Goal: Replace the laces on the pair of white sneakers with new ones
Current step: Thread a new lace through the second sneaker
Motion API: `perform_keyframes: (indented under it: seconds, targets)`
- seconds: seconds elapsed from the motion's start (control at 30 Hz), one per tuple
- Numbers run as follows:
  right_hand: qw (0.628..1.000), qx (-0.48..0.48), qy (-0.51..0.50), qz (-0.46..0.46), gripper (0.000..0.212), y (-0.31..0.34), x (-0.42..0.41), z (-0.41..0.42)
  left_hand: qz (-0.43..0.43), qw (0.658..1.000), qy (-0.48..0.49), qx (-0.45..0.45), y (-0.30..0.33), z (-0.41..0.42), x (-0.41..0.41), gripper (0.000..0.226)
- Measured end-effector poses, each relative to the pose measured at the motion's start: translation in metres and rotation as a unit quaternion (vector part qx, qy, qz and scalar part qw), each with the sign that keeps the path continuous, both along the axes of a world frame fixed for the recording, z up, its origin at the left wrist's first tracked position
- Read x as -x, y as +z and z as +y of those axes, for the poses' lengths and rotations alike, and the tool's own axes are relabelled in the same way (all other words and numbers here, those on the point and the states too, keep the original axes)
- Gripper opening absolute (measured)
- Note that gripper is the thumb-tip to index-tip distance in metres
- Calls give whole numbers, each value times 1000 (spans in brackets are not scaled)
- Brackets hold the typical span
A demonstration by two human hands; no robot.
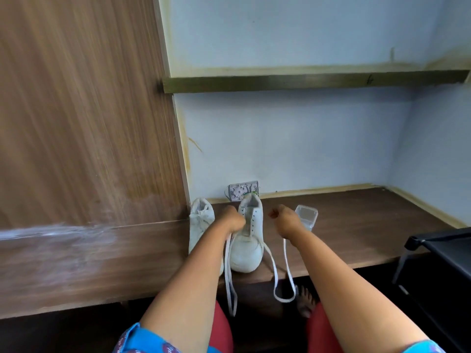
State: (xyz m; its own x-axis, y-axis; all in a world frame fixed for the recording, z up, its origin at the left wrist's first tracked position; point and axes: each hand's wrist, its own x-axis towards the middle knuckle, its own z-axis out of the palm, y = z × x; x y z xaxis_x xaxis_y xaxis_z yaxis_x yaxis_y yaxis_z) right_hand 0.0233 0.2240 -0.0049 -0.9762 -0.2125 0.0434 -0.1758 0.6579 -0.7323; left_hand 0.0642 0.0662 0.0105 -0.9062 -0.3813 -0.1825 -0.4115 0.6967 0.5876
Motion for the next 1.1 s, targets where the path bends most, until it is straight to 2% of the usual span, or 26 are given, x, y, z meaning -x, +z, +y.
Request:
perform_keyframes:
  seconds: [0.07, 0.17, 0.3, 0.43, 0.53, 0.6, 0.67, 0.77, 0.83, 0.97, 1.1]
  targets:
    - [997, 69, 3, 47, 29, 31, -6, 1, 33, 998, -38, -23, 41, 1, -4, 27]
    - [975, 190, 33, 112, 41, 91, -19, 0, 129, 988, -47, -69, 107, 4, -18, 17]
    - [932, 310, 70, 173, 43, 185, -55, 2, 273, 942, -60, -185, 193, 20, -63, 28]
    - [884, 399, 91, 225, 33, 270, -97, 7, 326, 911, -130, -217, 269, 40, -110, 54]
    - [848, 467, 115, 222, 21, 322, -125, 14, 367, 886, -163, -231, 315, 51, -137, 56]
    - [842, 470, 118, 237, 17, 349, -137, 20, 415, 870, -156, -215, 339, 56, -154, 47]
    - [857, 428, 106, 268, 13, 365, -143, 26, 465, 847, -146, -210, 360, 59, -167, 32]
    - [862, 406, 106, 285, 16, 369, -146, 32, 495, 832, -131, -214, 381, 62, -182, 8]
    - [857, 423, 99, 277, 17, 368, -145, 37, 501, 841, -115, -171, 390, 63, -189, 17]
    - [851, 449, 83, 259, 17, 368, -142, 45, 528, 845, -79, -3, 400, 63, -190, 36]
    - [865, 421, 75, 264, 16, 372, -139, 47, 539, 836, -94, 22, 407, 69, -187, 36]
